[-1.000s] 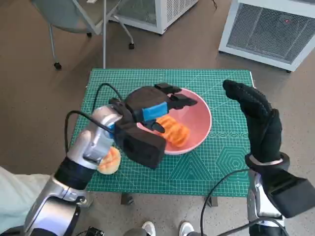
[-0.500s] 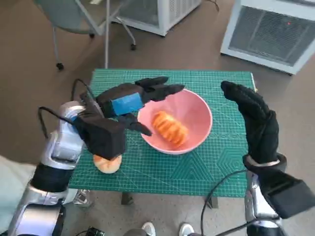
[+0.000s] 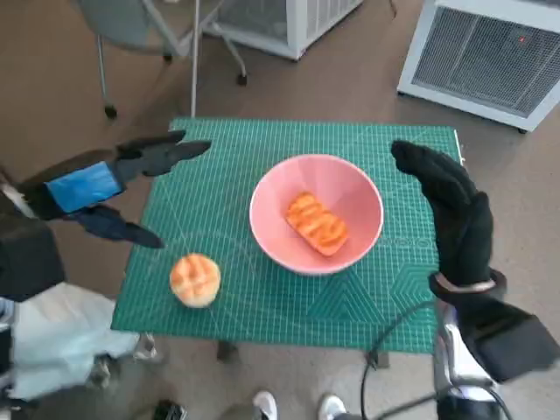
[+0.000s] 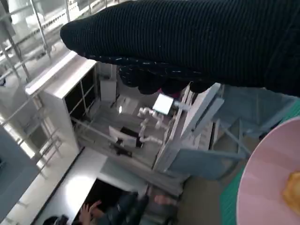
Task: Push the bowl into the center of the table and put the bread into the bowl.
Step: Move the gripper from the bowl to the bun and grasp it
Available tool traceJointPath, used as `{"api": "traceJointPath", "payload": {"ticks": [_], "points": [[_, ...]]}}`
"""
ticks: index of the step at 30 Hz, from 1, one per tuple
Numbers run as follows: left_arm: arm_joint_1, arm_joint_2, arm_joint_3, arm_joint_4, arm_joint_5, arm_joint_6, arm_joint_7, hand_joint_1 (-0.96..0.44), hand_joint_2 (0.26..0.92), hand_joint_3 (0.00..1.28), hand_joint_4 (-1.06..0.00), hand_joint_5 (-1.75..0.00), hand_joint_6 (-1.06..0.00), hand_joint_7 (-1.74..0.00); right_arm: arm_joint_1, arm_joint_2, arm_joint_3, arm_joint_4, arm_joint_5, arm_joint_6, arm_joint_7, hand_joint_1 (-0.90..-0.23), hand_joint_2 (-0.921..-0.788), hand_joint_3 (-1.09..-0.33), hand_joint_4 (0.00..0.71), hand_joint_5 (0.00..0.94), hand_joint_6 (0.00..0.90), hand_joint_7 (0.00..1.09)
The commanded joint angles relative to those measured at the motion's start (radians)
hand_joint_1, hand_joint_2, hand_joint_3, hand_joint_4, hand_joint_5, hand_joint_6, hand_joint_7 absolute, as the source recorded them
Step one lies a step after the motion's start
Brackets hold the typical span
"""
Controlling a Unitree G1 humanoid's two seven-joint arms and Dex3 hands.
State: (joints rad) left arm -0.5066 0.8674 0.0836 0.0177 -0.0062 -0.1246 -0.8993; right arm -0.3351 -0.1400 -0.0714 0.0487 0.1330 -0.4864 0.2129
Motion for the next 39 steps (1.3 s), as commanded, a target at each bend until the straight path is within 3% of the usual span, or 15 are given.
{"api": "traceJointPath", "payload": {"ticks": [1, 16, 31, 39], "points": [[0.052, 0.026, 0.0, -0.04, -0.017, 0.003, -0.024, -0.33, 0.716, 0.0, -0.1, -0.02, -0.26, -0.05, 0.006, 0.001, 0.005, 0.029, 0.014, 0.003, 0.02, -0.722, -0.921, -0.794, 0.131, 0.004, -0.001, 0.42], [0.158, 0.046, -0.025, -0.087, 0.024, 0.045, -0.033, -0.23, 0.706, 0.0, -0.12, 0.0, -0.28, -0.02, -0.01, -0.003, 0.005, 0.055, 0.044, 0.001, 0.063, -0.729, -0.921, -0.791, 0.123, 0.0, -0.001, 0.42], [0.199, 0.003, -0.119, -0.081, 0.137, 0.02, 0.041, -0.22, 0.706, 0.0, -0.13, 0.0, -0.29, -0.01, -0.015, 0.001, 0.005, 0.071, 0.044, -0.01, 0.078, -0.725, -0.921, -0.79, 0.114, 0.0, -0.001, 0.42], [0.205, -0.02, -0.18, -0.07, 0.234, 0.049, 0.092, -0.14, 0.706, 0.0, -0.16, -0.01, -0.31, -0.01, -0.014, -0.002, 0.003, 0.068, 0.048, -0.008, 0.08, -0.726, -0.921, -0.791, 0.114, 0.001, -0.001, 0.42]]}}
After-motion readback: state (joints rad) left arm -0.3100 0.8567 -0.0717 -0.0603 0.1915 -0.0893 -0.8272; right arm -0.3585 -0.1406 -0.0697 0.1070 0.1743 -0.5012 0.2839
